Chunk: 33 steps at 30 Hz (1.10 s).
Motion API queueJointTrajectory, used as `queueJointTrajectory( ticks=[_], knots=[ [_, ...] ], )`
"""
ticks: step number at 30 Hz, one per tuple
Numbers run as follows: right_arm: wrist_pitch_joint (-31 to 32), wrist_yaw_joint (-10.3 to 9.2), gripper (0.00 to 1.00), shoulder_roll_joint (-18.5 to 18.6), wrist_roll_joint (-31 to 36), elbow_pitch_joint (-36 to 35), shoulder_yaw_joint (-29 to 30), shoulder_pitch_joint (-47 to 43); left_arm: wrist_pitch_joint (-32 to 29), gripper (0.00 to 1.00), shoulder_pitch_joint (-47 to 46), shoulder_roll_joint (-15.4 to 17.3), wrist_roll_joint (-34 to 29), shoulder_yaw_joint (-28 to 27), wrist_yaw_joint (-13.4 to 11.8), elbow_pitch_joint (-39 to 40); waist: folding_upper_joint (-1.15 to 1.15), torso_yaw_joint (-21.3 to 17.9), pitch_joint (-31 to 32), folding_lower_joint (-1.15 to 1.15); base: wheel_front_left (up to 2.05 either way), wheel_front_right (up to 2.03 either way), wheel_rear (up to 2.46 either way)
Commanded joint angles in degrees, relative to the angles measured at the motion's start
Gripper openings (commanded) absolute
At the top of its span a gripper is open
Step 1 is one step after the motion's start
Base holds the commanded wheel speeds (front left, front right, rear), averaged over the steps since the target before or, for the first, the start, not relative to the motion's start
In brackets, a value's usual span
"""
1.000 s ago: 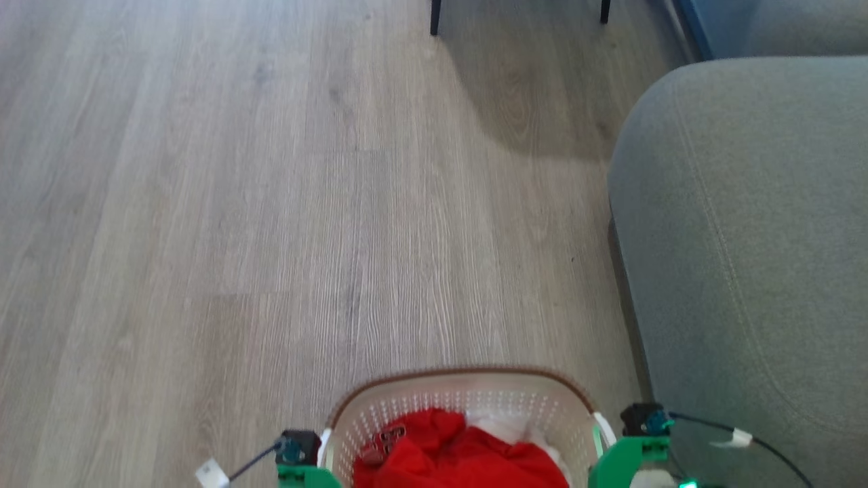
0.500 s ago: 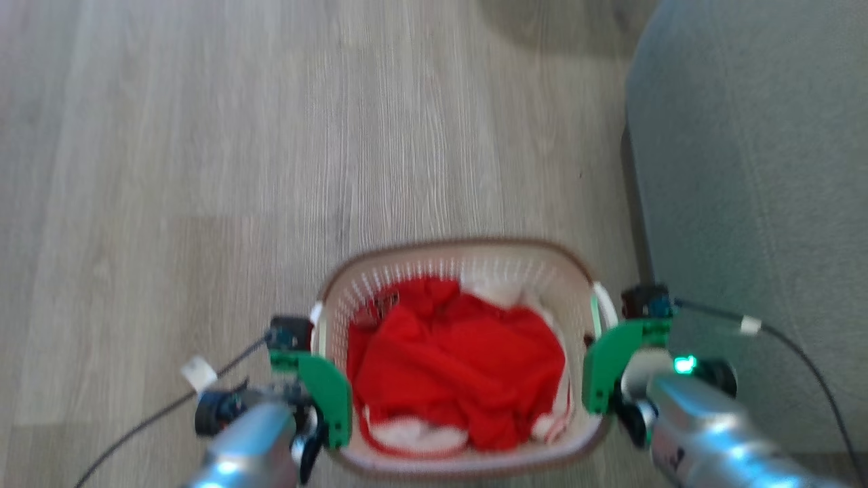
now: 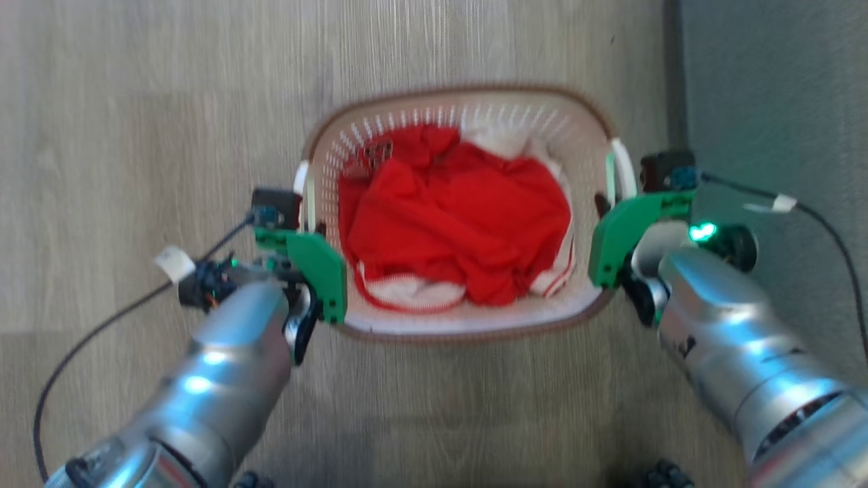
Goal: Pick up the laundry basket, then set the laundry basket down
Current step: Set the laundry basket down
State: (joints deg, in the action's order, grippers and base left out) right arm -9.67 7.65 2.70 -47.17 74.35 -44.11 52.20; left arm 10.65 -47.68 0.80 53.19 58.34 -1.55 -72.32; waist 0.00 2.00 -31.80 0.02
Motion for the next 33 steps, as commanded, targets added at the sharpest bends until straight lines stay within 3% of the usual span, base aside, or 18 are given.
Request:
queueJointTrajectory(
  ticks=[1, 15, 33],
  knots=[
    [-1.21, -0.16, 0.00, 1.06, 0.91, -0.40, 0.37, 0.96, 0.68, 0.00, -1.00, 2.08, -0.99, -0.68, -0.62, -0.50, 0.00, 0.29, -4.18, -0.02, 0.00, 0.00, 0.00],
    [-2.10, -0.16, 0.00, 1.66, 10.96, -0.40, 9.73, 7.58, 3.25, 0.00, -8.00, 2.08, -1.07, -0.17, -1.56, 0.27, 0.00, 1.62, -15.45, -0.02, 0.00, 0.00, 0.00],
    [-2.92, -0.16, 0.00, 0.37, 21.78, -0.40, 19.18, 8.61, 4.21, 0.00, -10.52, 2.08, -0.19, 0.54, -2.18, 0.72, 0.00, 1.81, -19.60, -0.02, 0.00, 0.00, 0.00]
  ],
)
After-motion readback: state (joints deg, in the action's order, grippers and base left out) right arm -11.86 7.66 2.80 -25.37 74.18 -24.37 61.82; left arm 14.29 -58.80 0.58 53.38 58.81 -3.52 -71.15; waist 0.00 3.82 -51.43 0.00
